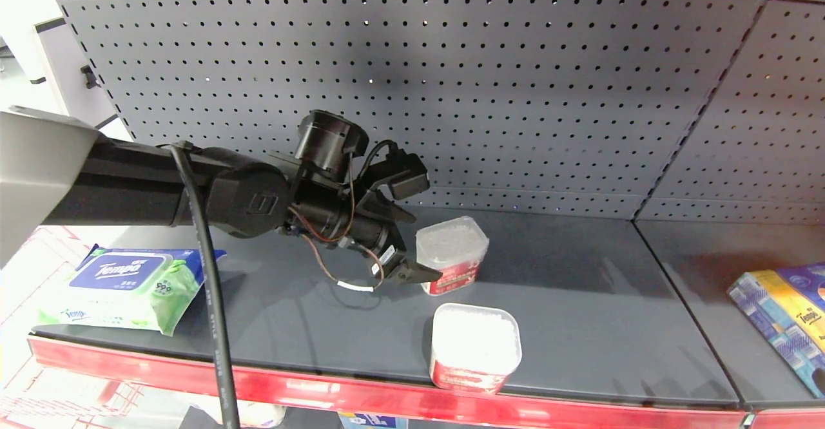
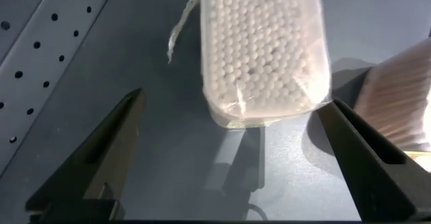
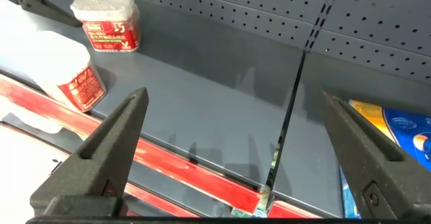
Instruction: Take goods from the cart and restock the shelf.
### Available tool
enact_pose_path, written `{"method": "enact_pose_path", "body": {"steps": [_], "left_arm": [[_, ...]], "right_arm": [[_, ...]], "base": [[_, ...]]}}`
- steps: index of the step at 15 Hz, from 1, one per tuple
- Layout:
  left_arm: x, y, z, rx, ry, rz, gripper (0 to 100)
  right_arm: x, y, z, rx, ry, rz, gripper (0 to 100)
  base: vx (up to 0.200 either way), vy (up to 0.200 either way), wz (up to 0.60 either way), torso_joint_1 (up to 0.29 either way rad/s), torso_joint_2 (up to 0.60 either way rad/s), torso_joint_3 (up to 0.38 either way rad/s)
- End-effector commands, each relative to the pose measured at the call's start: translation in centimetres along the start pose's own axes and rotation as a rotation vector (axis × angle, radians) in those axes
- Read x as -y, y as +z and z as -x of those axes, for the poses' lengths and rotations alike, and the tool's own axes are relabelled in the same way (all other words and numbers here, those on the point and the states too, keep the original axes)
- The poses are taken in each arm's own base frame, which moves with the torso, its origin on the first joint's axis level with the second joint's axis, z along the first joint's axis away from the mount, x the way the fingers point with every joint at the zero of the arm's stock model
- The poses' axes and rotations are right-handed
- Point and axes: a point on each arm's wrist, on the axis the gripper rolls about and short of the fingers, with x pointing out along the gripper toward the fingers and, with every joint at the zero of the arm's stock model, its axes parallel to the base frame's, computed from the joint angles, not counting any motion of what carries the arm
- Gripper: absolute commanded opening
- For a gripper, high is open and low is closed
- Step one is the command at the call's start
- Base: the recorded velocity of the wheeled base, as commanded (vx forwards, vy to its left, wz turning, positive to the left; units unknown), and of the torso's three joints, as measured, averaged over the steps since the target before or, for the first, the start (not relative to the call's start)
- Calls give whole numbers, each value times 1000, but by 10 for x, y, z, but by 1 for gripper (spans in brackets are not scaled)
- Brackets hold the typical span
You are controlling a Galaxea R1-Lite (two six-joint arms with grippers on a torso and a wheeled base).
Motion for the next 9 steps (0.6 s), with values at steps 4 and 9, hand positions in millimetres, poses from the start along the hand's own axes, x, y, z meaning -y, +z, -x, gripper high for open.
{"method": "enact_pose_path", "body": {"steps": [4, 9], "left_arm": [[-2, -2, 0, -10, 11, 17, 100], [-11, -7, -3, -25, 38, 35, 100]], "right_arm": [[0, -1, -1, -8, 2, -1, 100], [0, -2, -4, -25, 4, -3, 100]], "base": [[0, 0, 0, 0, 0, 0], [0, 0, 0, 0, 0, 0]]}}
